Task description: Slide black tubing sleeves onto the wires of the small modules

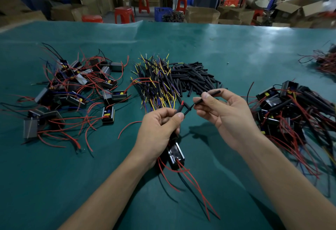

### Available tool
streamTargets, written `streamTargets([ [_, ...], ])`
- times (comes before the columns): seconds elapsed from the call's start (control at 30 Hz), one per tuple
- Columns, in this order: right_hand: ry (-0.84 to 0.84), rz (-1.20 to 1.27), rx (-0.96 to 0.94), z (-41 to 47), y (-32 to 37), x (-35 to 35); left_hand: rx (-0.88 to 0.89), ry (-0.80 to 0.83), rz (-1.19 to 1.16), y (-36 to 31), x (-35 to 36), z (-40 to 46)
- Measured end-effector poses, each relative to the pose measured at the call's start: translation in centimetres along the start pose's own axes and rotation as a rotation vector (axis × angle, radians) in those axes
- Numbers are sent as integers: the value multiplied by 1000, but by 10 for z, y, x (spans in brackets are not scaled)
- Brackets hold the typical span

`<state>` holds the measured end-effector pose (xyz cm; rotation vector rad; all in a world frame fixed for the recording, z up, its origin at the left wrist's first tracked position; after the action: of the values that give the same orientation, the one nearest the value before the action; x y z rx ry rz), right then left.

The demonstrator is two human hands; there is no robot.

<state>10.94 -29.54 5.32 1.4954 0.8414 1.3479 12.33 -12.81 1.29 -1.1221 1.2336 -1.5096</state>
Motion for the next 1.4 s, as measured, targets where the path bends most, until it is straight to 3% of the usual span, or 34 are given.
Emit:
streamTargets([
  [0.37,49,19,28,-1,1,0,8,16,78,0,1,-1],
  [0.57,-13,-246,-147,-4,7,1,5,13,95,1,1,-1],
  [0.8,40,-157,28,-5,-3,5,14,23,86,1,1,-1],
  [1.4,263,-339,113,-8,-21,18,74,50,171,1,3,-2],
])
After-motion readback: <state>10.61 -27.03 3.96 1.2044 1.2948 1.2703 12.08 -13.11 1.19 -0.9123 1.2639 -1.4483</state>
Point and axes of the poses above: each hand's wrist, its own z-axis towards the middle knuckle, its own x-axis out of the palm, y = z × x, the point moved 5 cm from there along z, towards the middle knuckle, and after that the axes turned 1 degree about z, right-handed, at the moved point
